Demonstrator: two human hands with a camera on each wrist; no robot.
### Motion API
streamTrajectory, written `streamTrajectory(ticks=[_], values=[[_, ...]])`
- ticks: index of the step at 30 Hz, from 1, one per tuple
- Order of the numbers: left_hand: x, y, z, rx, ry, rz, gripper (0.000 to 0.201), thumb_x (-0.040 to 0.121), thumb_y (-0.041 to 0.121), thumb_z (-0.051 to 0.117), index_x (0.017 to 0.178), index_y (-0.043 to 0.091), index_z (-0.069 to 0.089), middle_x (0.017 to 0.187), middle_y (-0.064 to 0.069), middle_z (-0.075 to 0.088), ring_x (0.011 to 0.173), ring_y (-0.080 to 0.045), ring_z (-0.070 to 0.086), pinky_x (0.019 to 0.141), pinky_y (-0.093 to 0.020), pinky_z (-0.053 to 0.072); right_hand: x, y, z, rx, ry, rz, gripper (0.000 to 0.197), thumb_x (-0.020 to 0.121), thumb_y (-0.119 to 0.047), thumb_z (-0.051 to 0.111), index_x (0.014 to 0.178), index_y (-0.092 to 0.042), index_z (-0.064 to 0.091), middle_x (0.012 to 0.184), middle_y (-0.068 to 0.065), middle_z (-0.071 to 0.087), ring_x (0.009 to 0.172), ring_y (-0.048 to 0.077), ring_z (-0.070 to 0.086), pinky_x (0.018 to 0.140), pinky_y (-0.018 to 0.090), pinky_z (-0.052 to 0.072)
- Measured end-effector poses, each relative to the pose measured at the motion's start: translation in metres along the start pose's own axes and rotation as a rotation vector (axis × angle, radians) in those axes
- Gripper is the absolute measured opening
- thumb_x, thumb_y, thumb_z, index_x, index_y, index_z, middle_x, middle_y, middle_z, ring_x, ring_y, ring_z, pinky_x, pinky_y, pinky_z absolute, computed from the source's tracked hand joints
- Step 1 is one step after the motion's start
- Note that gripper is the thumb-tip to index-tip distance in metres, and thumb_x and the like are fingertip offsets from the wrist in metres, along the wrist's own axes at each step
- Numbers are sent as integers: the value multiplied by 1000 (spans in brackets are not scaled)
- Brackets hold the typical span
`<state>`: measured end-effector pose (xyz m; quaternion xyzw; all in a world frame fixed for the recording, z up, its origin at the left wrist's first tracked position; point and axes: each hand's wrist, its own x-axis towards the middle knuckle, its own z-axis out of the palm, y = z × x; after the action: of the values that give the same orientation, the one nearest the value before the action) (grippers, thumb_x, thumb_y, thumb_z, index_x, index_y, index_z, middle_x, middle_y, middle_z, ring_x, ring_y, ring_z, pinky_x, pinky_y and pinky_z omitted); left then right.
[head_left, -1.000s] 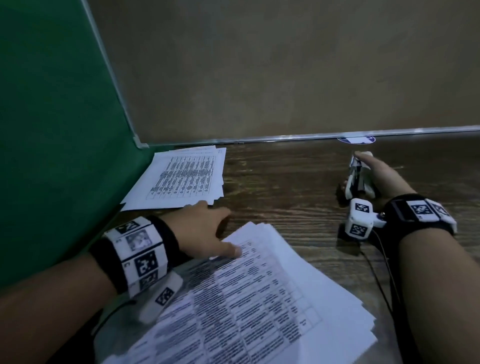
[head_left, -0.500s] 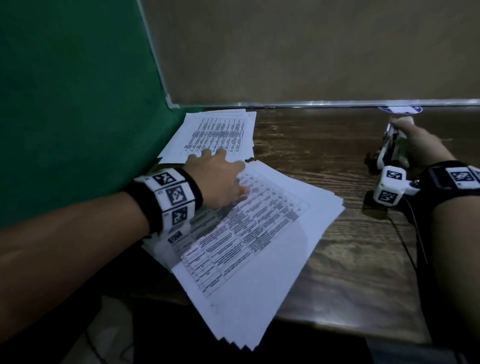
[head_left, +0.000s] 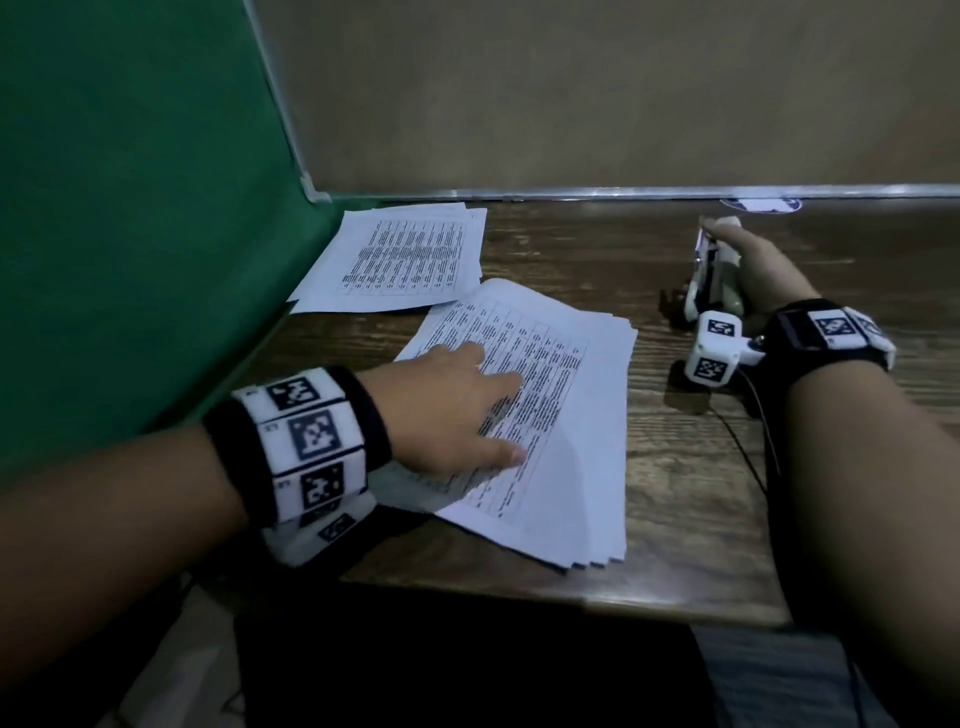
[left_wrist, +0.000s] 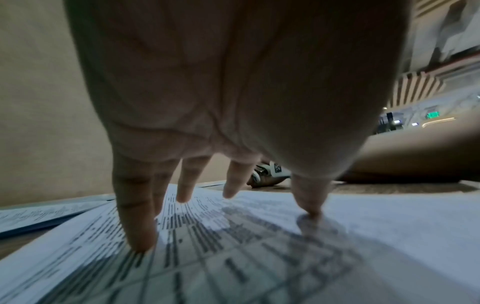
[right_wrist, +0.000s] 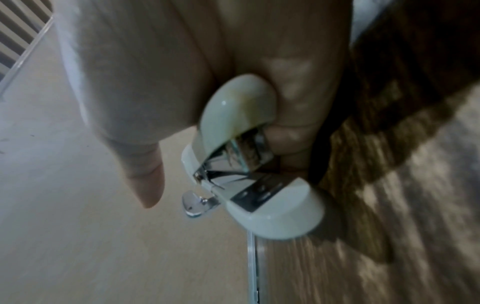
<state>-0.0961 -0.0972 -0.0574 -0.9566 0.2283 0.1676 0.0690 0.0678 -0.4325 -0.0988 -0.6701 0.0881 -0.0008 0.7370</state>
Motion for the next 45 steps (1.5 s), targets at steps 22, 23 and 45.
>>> streamTrajectory(ticks=[22, 23, 45], values=[[-8, -2, -21, -479, 555, 170, 34, 98, 30, 64, 68, 16, 57, 56, 11, 50, 53, 3, 45, 57, -22, 35, -11, -10, 10, 96, 112, -50, 55, 74, -55, 83, 105, -13, 65, 83, 11, 67, 69, 29, 67, 74, 44, 58], [2, -20, -32, -533, 603, 92, 33, 99, 29, 65, 70, 14, 60, 58, 10, 55, 52, 3, 45, 58, -26, 38, -14, -17, 16, 83, 165, -126, 46, 82, -52, 77, 110, -18, 64, 88, 7, 67, 71, 25, 68, 69, 39, 61], [59, -91, -39, -1000, 456, 300, 61, 80, 16, 83, 132, 43, 67, 122, -10, 74, 98, -31, 72, 102, -44, 51, -96, -40, 125, -1005, -304, -888, 32, 89, -31, 75, 117, -26, 61, 86, -10, 69, 75, 9, 61, 65, 27, 44]])
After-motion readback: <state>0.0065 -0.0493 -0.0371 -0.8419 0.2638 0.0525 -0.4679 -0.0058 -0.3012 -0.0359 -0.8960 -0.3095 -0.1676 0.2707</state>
